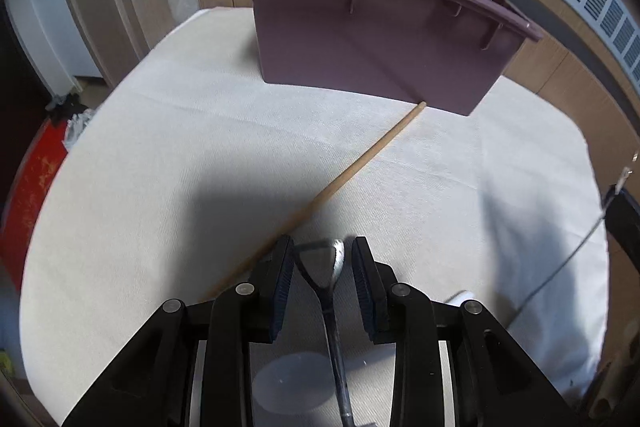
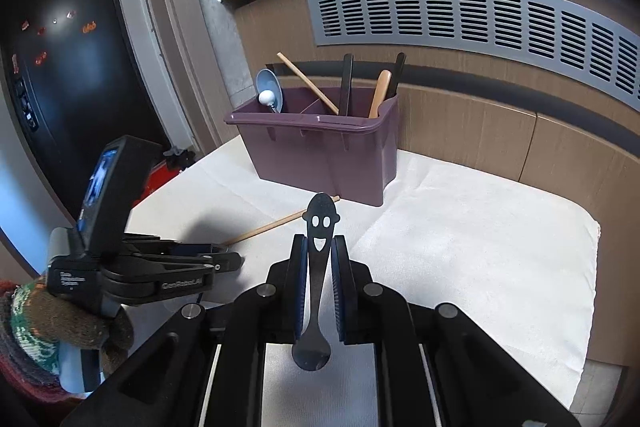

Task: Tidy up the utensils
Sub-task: 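Grasp the metal scoop with the left gripper while the right gripper grasps the smiley-face spoon, then lift the metal scoop and smiley spoon over the caddy and release both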

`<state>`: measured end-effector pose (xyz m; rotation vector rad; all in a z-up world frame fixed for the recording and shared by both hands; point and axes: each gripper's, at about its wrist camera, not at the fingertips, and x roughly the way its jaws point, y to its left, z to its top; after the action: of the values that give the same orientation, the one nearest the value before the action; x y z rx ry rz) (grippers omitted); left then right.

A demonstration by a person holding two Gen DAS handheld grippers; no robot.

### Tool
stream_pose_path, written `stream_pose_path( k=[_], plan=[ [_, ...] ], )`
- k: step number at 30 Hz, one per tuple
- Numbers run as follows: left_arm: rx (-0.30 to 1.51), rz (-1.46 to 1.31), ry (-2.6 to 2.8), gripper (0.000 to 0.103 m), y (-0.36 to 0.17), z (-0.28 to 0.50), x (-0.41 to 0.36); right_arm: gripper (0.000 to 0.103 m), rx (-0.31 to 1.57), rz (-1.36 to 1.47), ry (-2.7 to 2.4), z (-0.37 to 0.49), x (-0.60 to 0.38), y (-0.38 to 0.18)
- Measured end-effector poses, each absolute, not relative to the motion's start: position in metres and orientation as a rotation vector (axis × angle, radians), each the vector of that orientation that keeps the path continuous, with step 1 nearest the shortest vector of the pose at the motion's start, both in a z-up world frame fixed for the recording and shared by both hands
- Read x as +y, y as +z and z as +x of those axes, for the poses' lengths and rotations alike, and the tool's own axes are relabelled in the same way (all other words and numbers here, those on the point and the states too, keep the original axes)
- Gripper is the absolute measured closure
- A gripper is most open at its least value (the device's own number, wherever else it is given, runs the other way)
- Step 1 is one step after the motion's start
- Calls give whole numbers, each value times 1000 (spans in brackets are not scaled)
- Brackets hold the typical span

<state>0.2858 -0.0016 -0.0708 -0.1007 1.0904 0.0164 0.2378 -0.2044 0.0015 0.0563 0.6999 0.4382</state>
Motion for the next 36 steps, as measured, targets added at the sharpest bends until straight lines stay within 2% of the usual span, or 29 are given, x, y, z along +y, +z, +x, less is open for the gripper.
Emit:
stream_pose_path(
  k=[6,18,36],
  plan=[
    [1047,-93,-4,79,-64,275,-1,92,690,60,423,231,-206,-1],
    [822,-122,-166,79,-16,214,13,92,683,47,357,211,-197,13],
    [629,-147,-226,79,51,157,32,92,575,-39,343,161,-173,62]
  ],
)
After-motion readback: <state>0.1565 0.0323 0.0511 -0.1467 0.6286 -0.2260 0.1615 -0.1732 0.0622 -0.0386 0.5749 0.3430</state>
